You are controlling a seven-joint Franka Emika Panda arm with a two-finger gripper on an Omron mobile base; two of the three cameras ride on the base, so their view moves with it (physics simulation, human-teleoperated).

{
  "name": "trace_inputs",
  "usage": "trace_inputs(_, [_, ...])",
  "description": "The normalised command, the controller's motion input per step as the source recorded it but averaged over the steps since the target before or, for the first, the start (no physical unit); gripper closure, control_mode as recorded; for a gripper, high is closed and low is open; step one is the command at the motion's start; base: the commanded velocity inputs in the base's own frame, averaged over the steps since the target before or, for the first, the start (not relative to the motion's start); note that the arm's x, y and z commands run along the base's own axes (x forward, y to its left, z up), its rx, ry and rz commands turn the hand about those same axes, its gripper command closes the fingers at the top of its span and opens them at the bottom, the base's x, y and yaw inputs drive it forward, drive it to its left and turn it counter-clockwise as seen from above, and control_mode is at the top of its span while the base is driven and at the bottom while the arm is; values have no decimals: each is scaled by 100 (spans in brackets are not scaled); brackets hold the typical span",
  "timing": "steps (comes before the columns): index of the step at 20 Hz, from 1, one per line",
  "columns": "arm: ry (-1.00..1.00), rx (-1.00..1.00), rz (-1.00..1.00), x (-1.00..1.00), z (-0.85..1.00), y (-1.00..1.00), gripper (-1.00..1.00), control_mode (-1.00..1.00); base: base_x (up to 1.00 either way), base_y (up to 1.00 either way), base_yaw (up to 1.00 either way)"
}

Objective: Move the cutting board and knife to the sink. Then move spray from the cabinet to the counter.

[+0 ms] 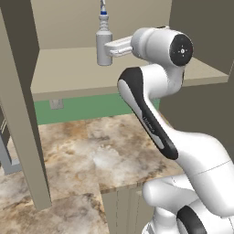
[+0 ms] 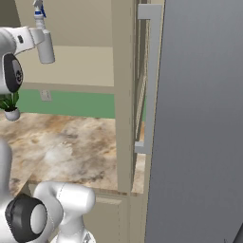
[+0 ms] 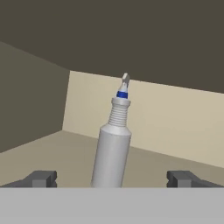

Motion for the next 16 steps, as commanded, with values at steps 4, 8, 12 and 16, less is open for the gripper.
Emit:
trace_inputs(4, [0,0,0,23,0,1,-100,-100,0,0,0])
trace_inputs(8, [-1,0,0,16,0,0,-100,-100,0,0,0])
trace_inputs(12, [-1,0,0,21,0,3,-100,-100,0,0,0])
trace_inputs(16, [0,0,0,28,0,12,-100,-100,0,0,0])
